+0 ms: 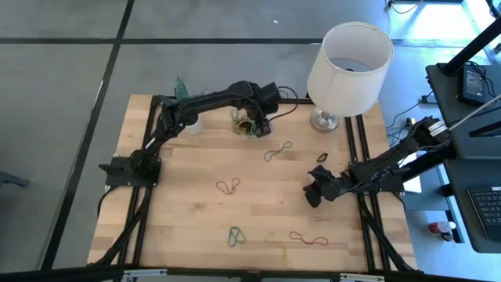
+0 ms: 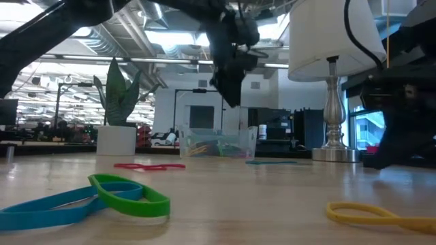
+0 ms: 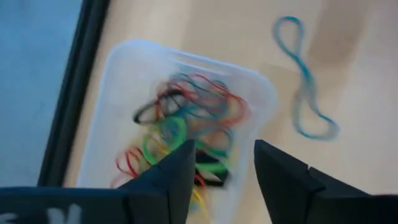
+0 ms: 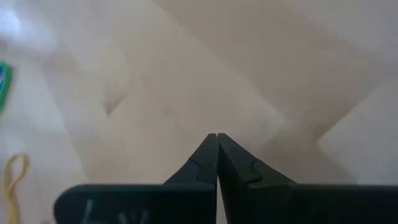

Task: Pick and place rubber bands into bin
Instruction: Put the blue rubber band into the transparent bin

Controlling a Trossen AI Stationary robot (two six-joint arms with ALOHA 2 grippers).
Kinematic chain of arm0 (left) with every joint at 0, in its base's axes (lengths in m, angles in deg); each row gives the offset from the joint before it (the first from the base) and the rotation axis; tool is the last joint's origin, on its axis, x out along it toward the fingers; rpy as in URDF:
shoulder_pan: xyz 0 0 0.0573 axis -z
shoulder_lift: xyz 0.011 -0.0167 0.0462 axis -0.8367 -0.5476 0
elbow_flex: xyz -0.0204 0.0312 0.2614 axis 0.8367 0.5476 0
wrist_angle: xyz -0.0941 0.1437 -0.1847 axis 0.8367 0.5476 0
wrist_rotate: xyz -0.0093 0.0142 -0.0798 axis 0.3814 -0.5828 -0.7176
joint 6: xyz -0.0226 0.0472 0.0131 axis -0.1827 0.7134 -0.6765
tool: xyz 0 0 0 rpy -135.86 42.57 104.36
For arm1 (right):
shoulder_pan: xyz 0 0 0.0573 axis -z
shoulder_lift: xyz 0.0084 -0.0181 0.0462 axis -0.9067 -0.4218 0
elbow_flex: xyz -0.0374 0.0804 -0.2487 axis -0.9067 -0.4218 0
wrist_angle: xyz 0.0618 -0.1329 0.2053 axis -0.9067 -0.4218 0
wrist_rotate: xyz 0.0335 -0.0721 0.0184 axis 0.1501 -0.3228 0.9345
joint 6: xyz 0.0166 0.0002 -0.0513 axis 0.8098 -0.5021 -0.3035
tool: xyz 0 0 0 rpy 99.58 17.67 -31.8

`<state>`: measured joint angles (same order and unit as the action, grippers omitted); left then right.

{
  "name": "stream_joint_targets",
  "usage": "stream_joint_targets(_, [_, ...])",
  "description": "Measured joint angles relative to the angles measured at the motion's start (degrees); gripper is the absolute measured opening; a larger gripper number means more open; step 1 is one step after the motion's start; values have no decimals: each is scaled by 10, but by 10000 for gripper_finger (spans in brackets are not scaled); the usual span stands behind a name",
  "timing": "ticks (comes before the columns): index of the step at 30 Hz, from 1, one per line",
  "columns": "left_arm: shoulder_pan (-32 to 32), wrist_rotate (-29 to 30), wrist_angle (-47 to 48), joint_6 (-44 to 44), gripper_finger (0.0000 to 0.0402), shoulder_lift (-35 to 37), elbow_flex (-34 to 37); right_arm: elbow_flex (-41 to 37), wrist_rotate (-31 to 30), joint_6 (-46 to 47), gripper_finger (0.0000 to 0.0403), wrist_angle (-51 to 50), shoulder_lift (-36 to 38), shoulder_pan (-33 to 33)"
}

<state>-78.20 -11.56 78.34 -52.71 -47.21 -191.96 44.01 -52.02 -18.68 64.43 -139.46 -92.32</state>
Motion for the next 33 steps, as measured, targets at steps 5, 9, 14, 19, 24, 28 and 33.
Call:
stream_joint_targets(5, [68, 1, 70, -22, 118, 13, -32, 3, 28, 5, 7, 1, 0, -15])
stream_joint_targets(9, [143, 20, 73, -41, 74, 38, -17, 15, 8, -13, 3, 0, 0, -43])
stream_joint_targets(14, [239, 49, 73, -86, 12, 42, 1, 24, 4, -24, 4, -1, 0, -78])
stream_joint_targets(19, [312, 61, 57, -145, 2, 43, 30, 24, -23, -19, 3, -3, 0, -117])
stream_joint_targets(24, [375, 76, 7, -171, 2, 43, 87, 24, -25, -3, 2, -5, 0, -146])
stream_joint_targets(28, [412, 78, -50, -225, 1, 43, 141, 24, -26, 6, 2, -6, 0, -163])
stream_joint_targets(33, [423, 45, -79, -277, 11, 43, 178, 24, -25, 6, 2, -11, 0, -172])
